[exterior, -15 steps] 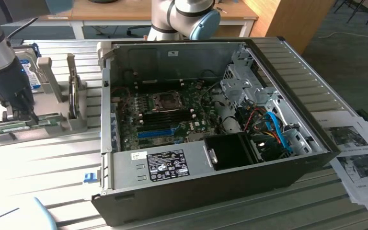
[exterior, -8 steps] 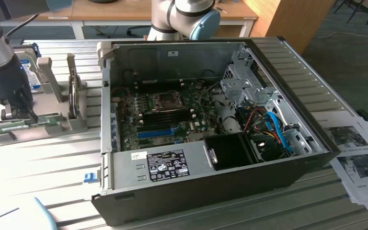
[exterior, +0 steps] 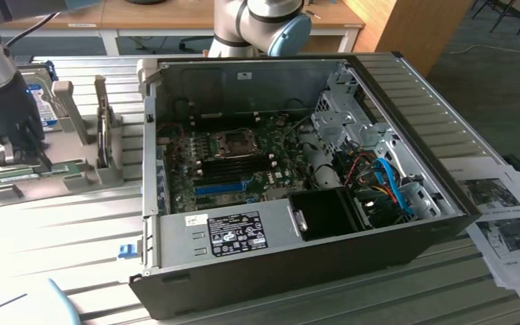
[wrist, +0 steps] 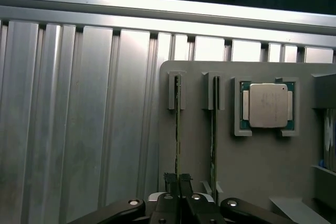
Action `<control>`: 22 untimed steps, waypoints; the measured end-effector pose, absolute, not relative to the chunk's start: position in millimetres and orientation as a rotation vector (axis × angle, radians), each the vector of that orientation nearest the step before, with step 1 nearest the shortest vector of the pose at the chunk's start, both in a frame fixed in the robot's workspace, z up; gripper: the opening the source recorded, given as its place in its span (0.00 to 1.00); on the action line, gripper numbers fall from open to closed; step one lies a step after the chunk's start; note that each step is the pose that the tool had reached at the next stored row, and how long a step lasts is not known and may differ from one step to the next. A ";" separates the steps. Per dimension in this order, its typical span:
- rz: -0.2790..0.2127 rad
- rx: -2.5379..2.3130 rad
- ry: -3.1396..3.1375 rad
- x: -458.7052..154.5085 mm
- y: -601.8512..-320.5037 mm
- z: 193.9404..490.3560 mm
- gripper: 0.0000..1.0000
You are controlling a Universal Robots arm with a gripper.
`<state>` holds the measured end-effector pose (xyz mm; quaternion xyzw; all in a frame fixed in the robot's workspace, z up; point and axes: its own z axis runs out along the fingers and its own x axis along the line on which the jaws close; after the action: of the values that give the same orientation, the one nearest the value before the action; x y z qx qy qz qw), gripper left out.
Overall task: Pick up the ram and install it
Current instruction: 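Pick up the ram and move it above insertion slot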
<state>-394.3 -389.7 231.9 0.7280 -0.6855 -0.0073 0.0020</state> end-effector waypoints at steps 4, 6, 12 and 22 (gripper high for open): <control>-0.023 2.284 -2.151 -394.2 -389.7 236.3 0.11; -0.021 2.283 -2.150 -394.2 -389.7 243.6 0.11; -0.020 2.282 -2.149 -394.0 -389.7 255.9 0.11; -0.021 2.282 -2.148 -393.7 -389.7 268.6 0.11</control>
<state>-393.7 -389.7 268.6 0.7280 -0.6855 -0.0066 0.0037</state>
